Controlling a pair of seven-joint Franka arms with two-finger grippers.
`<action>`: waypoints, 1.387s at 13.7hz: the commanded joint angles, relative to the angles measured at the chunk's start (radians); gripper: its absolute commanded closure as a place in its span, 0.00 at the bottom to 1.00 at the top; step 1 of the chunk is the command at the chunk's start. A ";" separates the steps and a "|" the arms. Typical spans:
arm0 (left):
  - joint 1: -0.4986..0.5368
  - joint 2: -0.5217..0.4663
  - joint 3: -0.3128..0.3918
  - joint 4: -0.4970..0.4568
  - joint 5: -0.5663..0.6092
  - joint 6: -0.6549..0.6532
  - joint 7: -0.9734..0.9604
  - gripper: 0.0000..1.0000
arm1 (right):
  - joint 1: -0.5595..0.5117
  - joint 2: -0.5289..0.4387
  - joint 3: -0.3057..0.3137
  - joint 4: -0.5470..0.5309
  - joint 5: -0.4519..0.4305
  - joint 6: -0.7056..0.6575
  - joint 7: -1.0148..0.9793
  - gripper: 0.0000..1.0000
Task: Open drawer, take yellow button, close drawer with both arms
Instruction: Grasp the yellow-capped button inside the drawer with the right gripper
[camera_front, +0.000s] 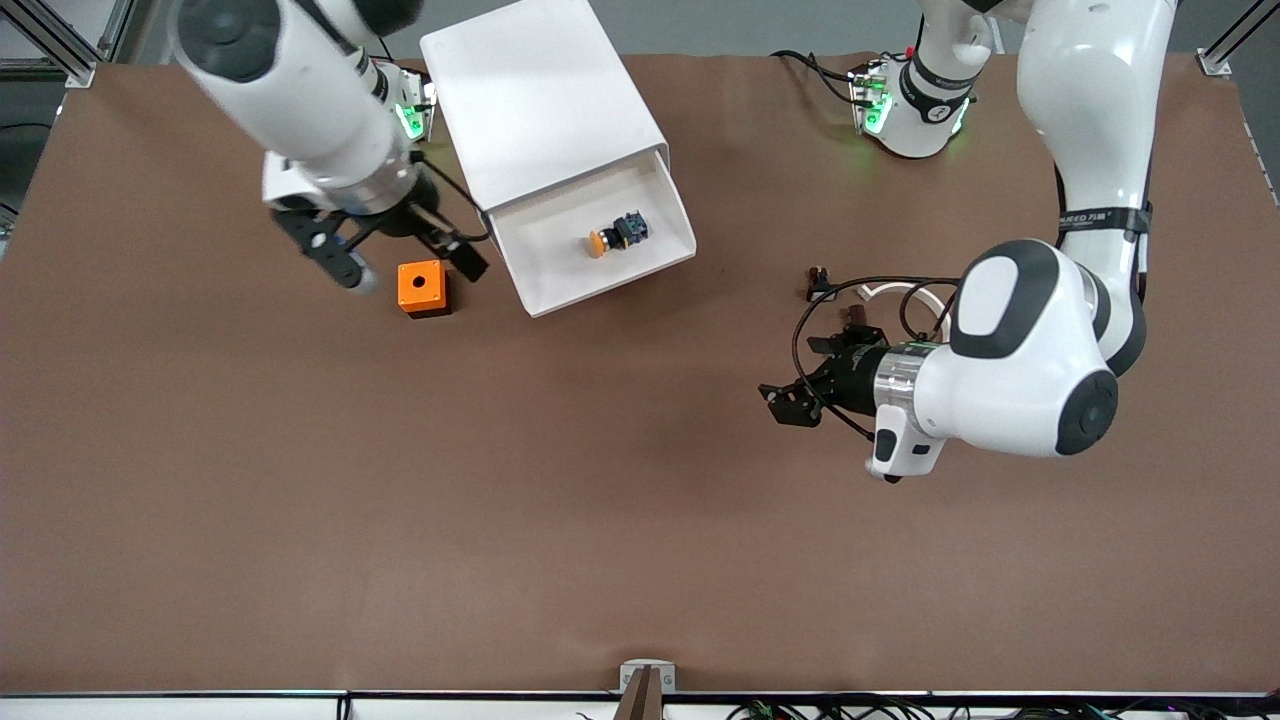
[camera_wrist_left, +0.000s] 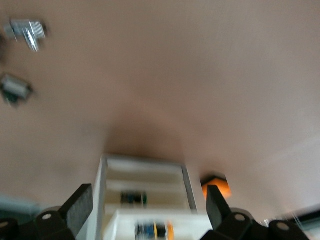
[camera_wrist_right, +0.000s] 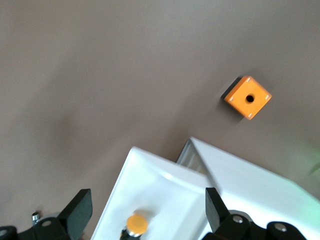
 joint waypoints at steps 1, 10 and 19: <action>-0.076 -0.015 0.007 -0.032 0.203 0.110 0.022 0.00 | 0.091 -0.023 -0.013 -0.063 0.003 0.068 0.122 0.00; -0.130 -0.014 -0.010 -0.052 0.446 0.258 0.007 0.00 | 0.271 0.025 -0.013 -0.163 -0.094 0.256 0.359 0.00; -0.130 -0.037 -0.014 -0.082 0.451 0.248 0.013 0.00 | 0.343 0.122 -0.013 -0.167 -0.097 0.312 0.434 0.00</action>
